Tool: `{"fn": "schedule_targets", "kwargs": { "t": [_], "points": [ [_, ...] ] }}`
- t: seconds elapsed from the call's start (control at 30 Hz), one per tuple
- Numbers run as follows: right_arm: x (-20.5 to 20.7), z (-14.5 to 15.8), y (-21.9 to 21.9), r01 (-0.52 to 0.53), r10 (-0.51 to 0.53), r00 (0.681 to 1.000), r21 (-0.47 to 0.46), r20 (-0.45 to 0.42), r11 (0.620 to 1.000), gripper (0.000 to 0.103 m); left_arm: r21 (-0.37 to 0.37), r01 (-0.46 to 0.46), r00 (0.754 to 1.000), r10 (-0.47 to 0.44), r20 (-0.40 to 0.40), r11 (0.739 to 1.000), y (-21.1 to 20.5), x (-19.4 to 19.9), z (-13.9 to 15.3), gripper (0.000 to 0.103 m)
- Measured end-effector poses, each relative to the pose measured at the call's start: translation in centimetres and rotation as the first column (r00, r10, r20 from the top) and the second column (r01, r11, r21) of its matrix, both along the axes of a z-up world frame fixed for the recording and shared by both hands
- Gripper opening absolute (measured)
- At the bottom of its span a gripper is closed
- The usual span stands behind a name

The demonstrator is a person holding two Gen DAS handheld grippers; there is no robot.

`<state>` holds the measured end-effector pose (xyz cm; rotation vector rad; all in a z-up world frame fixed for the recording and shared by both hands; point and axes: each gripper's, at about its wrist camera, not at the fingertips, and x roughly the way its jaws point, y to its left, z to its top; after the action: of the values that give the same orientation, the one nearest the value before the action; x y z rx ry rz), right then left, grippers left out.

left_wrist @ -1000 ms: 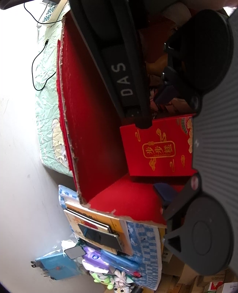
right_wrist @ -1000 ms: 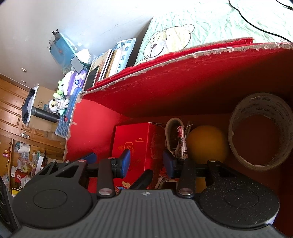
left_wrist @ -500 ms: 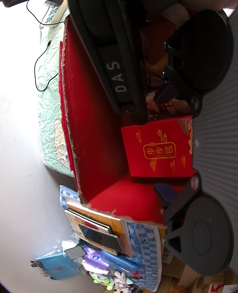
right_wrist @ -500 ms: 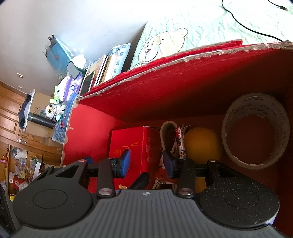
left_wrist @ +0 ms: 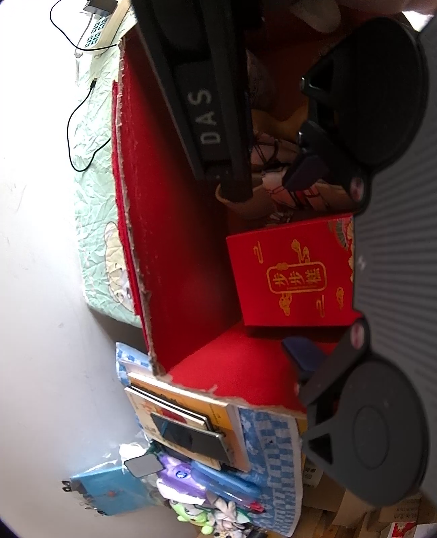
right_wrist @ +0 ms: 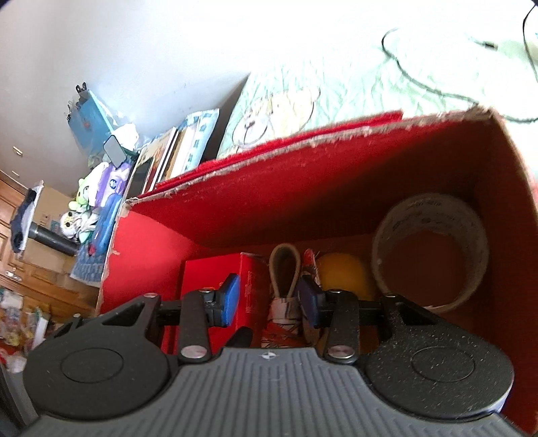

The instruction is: Organize objects

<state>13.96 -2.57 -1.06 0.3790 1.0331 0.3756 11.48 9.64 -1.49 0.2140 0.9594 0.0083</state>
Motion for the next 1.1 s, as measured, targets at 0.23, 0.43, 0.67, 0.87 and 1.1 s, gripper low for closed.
{"fn": "schedule_targets", "kwargs": {
  "t": [0.23,0.43,0.67,0.87,1.1],
  "points": [
    [-1.4,0.7,-1.4,0.076,-0.073,0.996,-0.061,0.053,0.995,0.043,0.008,0.007,1.0,-0.007,0.008,1.0,-0.1,-0.2,0.0,0.094],
    [-2.9,1.3,-2.4,0.138,-0.128,0.988,-0.117,0.086,0.984,0.044,0.033,0.012,1.0,-0.013,0.017,0.999,-0.4,-0.3,-0.1,0.094],
    [-4.5,1.2,-2.5,0.176,-0.161,0.981,-0.158,0.103,0.972,0.044,0.033,0.018,1.0,-0.019,0.021,0.999,-0.4,-0.4,0.0,0.094],
    [-5.2,1.1,-2.2,0.177,-0.157,0.98,-0.184,0.12,0.967,0.044,0.046,0.028,0.999,-0.03,0.031,0.999,-0.6,-0.5,-0.1,0.094],
    [-5.7,1.4,-2.1,0.187,-0.164,0.978,-0.193,0.127,0.963,0.051,0.065,0.03,0.999,-0.032,0.038,0.997,-0.8,-0.6,-0.1,0.094]
  ]
}}
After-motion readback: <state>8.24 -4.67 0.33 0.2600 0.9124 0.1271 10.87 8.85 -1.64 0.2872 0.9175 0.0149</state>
